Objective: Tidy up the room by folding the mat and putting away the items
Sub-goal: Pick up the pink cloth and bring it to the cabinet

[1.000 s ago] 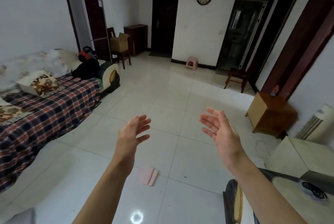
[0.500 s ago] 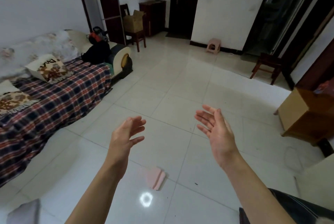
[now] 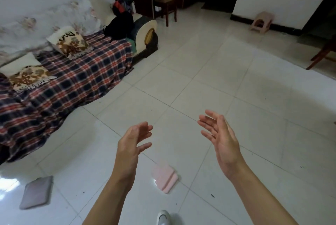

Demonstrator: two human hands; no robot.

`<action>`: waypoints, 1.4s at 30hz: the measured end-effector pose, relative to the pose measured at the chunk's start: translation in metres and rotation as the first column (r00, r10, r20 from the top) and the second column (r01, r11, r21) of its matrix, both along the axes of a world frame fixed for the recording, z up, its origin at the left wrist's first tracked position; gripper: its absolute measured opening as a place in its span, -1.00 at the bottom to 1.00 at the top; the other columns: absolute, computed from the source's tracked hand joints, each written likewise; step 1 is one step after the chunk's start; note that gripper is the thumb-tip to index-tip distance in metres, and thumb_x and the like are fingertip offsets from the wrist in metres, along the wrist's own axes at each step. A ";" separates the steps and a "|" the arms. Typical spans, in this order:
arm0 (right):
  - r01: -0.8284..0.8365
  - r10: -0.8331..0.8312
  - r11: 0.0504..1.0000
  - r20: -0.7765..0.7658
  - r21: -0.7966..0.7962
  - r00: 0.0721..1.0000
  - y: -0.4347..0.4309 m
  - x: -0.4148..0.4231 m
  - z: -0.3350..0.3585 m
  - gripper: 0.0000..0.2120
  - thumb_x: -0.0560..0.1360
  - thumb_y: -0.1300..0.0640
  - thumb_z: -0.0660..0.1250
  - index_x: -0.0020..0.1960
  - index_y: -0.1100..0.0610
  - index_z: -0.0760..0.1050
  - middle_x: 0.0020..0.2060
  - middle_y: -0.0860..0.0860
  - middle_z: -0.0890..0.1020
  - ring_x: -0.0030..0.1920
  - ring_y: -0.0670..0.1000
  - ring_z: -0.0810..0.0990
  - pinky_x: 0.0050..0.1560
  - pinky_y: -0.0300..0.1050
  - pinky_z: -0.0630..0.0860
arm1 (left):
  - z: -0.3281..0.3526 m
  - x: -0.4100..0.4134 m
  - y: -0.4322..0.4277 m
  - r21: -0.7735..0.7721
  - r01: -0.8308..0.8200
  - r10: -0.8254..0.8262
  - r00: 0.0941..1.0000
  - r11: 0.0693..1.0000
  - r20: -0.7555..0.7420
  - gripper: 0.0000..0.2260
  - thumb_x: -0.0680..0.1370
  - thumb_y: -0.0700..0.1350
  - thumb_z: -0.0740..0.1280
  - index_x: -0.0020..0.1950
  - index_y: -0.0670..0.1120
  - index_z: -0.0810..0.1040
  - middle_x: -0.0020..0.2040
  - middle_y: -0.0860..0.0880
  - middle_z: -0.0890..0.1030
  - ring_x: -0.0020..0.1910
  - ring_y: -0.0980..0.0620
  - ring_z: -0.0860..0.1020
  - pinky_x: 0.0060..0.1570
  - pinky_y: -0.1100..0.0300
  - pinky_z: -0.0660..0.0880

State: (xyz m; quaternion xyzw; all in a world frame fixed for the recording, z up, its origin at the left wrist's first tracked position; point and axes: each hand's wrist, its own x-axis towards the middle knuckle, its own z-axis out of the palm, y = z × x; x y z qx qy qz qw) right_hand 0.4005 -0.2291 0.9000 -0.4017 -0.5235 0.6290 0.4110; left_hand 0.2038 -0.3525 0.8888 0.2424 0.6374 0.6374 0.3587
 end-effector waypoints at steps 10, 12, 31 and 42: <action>-0.012 0.013 0.996 -0.016 0.085 1.000 0.079 -0.050 -0.144 -0.54 0.56 -0.23 0.07 0.29 -0.03 0.52 0.18 0.00 0.66 0.24 -0.04 0.61 0.36 0.07 0.46 | -0.156 -0.041 0.084 0.021 0.038 -0.036 0.997 0.999 -0.063 -0.60 0.65 0.19 0.13 0.25 -0.02 0.60 0.14 0.05 0.70 0.18 0.05 0.63 0.17 -0.05 0.59; -0.028 0.030 0.996 -0.020 0.086 0.999 0.087 -0.057 -0.211 -0.53 0.55 -0.23 0.08 0.28 -0.04 0.52 0.17 0.00 0.67 0.24 -0.04 0.62 0.35 0.06 0.46 | -0.220 -0.043 0.093 0.012 0.041 -0.040 0.996 0.999 -0.085 -0.56 0.58 0.19 0.11 0.24 -0.01 0.60 0.13 0.05 0.70 0.17 0.05 0.64 0.17 -0.06 0.59; -0.039 0.042 0.999 0.084 -0.030 0.996 0.080 -0.054 -0.699 -0.59 0.62 -0.24 0.10 0.26 -0.03 0.54 0.16 0.00 0.66 0.21 -0.08 0.62 0.30 -0.04 0.47 | -0.708 -0.035 0.078 -0.045 -0.053 0.051 0.997 0.998 -0.050 -0.58 0.54 0.20 0.17 0.19 -0.01 0.62 0.11 0.02 0.71 0.16 0.02 0.64 0.14 -0.06 0.58; -0.002 0.093 0.978 0.433 -0.206 0.897 0.075 -0.079 -0.822 -0.67 0.62 -0.20 0.11 0.24 -0.12 0.51 0.16 -0.12 0.60 0.24 -0.09 0.54 0.41 0.09 0.39 | -0.822 -0.050 0.072 -0.270 -0.048 0.048 0.999 0.962 -0.009 -0.74 0.70 0.00 0.15 0.22 -0.01 0.59 0.12 0.04 0.67 0.15 0.05 0.61 0.15 -0.02 0.57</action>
